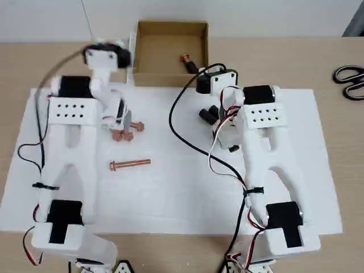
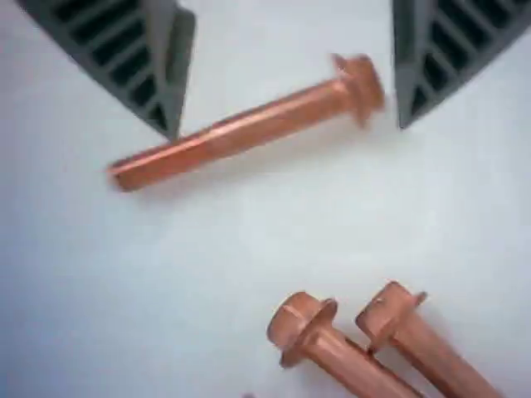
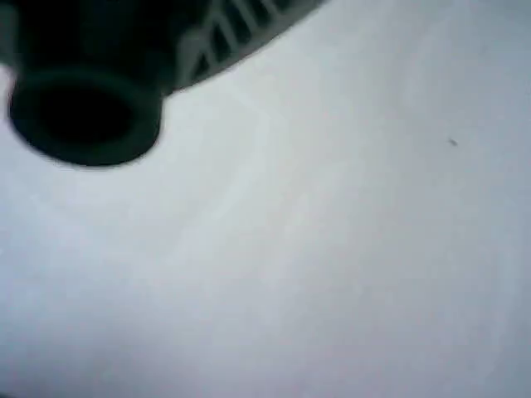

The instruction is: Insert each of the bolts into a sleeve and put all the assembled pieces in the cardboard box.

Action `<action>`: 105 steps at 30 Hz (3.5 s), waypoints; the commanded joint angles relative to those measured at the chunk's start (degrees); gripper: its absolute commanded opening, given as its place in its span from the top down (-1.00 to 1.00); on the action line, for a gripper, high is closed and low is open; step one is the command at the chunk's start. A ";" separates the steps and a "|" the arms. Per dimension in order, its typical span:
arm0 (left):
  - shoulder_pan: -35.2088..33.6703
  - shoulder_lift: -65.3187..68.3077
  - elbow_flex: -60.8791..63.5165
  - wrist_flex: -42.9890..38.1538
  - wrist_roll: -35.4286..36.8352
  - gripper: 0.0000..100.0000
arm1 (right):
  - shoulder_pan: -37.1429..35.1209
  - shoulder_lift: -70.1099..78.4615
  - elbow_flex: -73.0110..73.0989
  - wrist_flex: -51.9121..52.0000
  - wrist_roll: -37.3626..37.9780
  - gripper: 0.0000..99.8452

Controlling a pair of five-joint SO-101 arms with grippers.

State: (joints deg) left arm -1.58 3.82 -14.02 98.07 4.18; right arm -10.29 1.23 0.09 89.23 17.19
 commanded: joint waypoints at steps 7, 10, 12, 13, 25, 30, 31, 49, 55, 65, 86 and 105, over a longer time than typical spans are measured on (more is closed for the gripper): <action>2.99 -25.76 -5.23 2.29 4.66 0.68 | 0.40 -4.88 -0.79 0.04 -0.26 0.99; 3.08 -34.55 -1.36 2.29 10.55 0.78 | 0.31 -8.84 -0.79 1.27 -0.26 0.99; 3.08 -38.33 5.23 2.20 14.68 0.85 | 0.40 -11.21 -0.70 1.36 -0.26 0.99; 3.34 -39.30 9.10 1.85 17.14 0.87 | 0.40 -12.18 -0.70 1.45 -0.26 0.99; 3.60 -37.36 44.70 -16.00 38.15 0.88 | 0.31 -14.73 -0.44 2.77 -0.53 0.99; 3.52 -34.81 53.93 -28.57 44.84 0.84 | 0.22 -14.81 -0.44 2.77 -0.62 0.99; 3.60 -34.11 55.43 -30.95 45.36 0.80 | 0.22 -14.81 -0.44 2.86 -0.62 0.99; 3.16 -24.09 63.25 -42.20 53.10 0.59 | 0.31 -14.90 -0.44 3.56 -0.62 0.99; 3.08 -21.36 63.25 -42.37 53.10 0.59 | 0.40 -14.73 -0.44 3.56 -0.62 0.99; 3.08 -16.97 63.08 -44.31 55.03 0.69 | 0.40 -14.64 -0.44 3.56 -0.62 0.99; 3.08 -16.88 43.38 -21.98 12.57 0.99 | 0.40 -14.55 -0.44 3.47 -0.70 0.99; -0.53 -16.70 52.97 -32.09 -9.67 0.85 | 0.40 -14.55 -0.35 3.56 -0.70 0.99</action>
State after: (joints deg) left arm -1.67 -12.53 38.02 68.35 -5.05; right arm -10.20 -10.64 0.09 92.57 17.01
